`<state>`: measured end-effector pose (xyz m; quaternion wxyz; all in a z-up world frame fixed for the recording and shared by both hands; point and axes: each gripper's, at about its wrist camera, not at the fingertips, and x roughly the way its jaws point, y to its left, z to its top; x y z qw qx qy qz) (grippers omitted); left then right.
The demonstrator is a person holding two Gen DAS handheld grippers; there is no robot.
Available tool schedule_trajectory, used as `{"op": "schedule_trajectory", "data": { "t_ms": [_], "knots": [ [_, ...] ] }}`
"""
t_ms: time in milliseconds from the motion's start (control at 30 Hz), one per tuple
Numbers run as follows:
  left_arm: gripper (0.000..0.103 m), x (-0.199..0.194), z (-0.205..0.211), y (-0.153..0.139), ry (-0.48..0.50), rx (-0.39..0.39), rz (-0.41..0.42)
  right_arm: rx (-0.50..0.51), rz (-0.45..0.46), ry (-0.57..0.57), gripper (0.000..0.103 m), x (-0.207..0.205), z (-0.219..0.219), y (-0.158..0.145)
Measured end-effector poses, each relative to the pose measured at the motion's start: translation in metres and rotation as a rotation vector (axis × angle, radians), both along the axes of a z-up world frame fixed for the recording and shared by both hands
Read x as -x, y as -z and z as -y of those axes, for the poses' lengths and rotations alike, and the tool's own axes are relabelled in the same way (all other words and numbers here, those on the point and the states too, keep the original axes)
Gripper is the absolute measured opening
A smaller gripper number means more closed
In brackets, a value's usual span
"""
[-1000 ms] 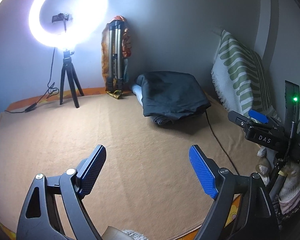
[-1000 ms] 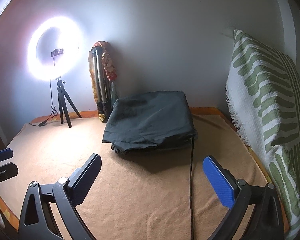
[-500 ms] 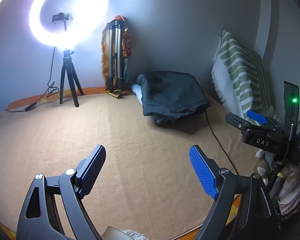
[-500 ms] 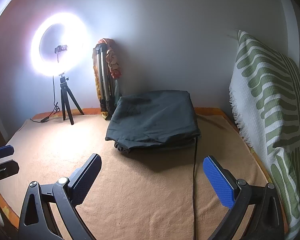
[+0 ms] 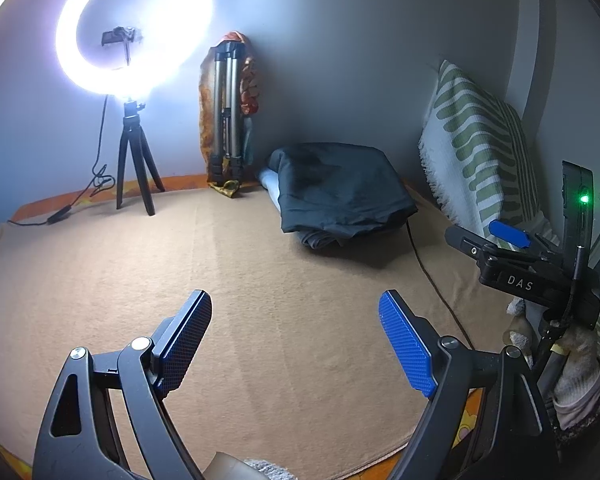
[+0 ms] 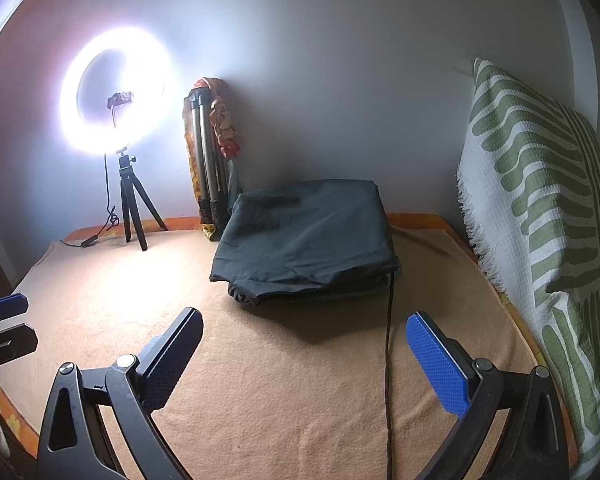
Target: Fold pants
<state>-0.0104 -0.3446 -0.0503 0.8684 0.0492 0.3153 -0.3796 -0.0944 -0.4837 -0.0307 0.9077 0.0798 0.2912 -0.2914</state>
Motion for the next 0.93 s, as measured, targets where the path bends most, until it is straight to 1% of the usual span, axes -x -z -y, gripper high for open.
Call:
{"op": "schedule_trajectory", "data": {
  "t_ms": [467, 567, 800, 933],
  "knots": [
    [0.086, 0.0018, 0.0005, -0.0001, 0.014, -0.002, -0.007, -0.002, -0.01, -0.01, 0.103, -0.0026, -0.0006, 0.0024],
    [0.086, 0.002, 0.0005, -0.0003, 0.006, -0.005, -0.001, -0.003, -0.016, -0.016, 0.103, -0.0035, -0.0009, 0.0037],
    [0.086, 0.0032, 0.0, -0.0014, -0.008, 0.002, 0.041, -0.004, -0.025, -0.023, 0.103, -0.0042, -0.0012, 0.0049],
    [0.086, 0.0009, 0.0005, -0.0004, -0.008, -0.003, 0.027, -0.008, -0.023, -0.023, 0.103, -0.0036, 0.0004, 0.0051]
  ]
}}
